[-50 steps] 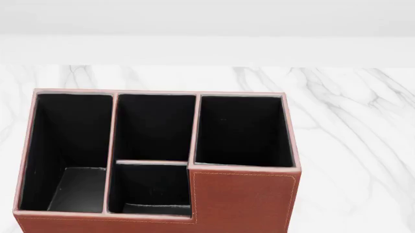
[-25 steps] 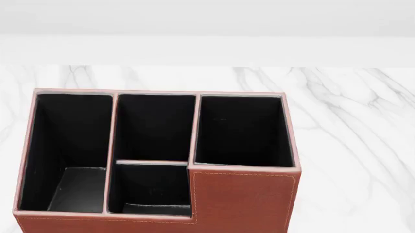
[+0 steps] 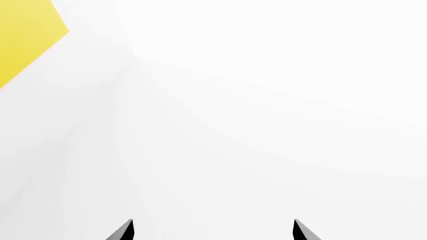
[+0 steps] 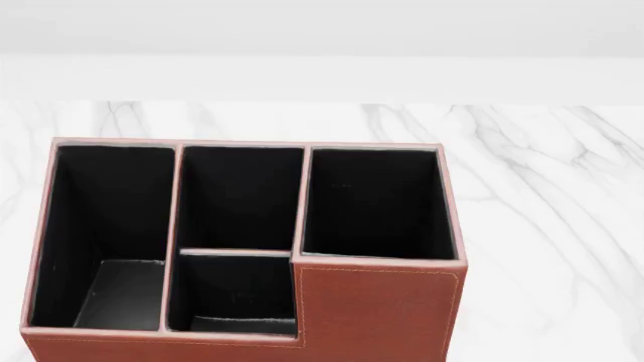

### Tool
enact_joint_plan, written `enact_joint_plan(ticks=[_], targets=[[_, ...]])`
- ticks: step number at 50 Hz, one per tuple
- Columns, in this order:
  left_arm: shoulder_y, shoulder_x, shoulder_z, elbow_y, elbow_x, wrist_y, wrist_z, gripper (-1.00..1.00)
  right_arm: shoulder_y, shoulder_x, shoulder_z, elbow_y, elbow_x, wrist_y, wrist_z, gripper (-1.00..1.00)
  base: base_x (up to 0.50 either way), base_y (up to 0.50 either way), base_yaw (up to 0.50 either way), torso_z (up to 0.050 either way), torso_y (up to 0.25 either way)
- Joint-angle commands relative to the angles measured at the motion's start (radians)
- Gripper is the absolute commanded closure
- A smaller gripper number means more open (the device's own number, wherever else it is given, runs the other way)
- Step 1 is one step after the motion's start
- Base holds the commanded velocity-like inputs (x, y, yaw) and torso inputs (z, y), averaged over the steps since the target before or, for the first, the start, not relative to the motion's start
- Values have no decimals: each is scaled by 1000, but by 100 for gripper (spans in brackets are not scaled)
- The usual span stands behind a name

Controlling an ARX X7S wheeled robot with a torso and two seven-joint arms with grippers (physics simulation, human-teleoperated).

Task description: Pick up the yellow and white mug and place it to the right of the caddy.

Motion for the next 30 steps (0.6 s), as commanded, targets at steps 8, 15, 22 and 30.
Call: enact_joint_plan(ticks=[8,15,22,30], targets=[[-6,0,4,0,4,-4,8,-100,93,53,8,-272,-100,97,147,100,0,0,0,0,0],[-3,0,0,0,0,-1,9,-100,121,68,-3,-366,-134,146,198,100,0,0,0,0,0],[-34,0,36,0,38,-26,27,-100,150,79,-14,-477,-163,206,254,100,0,0,0,0,0],[-25,0,23,0,23,-18,25,-100,185,90,-24,-622,-197,284,327,100,0,0,0,0,1]])
